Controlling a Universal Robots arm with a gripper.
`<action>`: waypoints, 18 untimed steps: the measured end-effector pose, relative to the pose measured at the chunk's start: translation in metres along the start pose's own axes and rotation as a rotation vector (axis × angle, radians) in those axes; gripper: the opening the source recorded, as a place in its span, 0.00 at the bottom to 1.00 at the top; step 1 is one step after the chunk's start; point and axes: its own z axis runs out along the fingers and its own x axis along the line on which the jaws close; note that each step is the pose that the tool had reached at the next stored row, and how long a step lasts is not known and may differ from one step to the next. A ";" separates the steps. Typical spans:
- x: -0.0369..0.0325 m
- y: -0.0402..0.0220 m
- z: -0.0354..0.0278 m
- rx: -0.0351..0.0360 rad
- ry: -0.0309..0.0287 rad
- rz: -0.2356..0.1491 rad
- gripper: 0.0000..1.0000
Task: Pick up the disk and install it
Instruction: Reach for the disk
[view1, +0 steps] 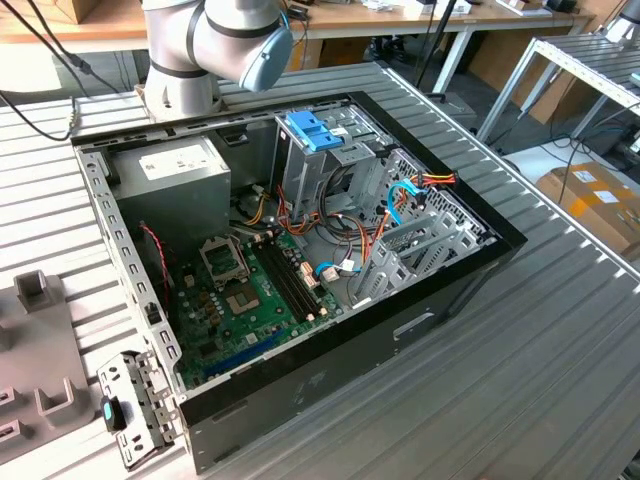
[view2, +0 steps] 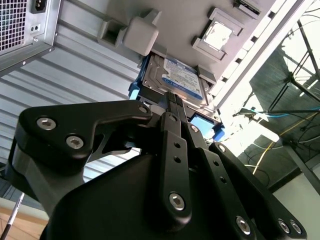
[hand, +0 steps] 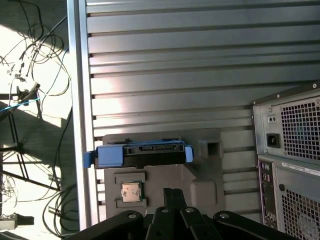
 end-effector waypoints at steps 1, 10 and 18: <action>0.0014 0.0002 0.0002 0.0000 -0.0001 0.000 0.11; 0.0254 0.0131 0.0032 0.0014 0.0037 0.000 0.11; 0.0340 0.0223 0.0056 0.0040 0.0101 0.000 0.11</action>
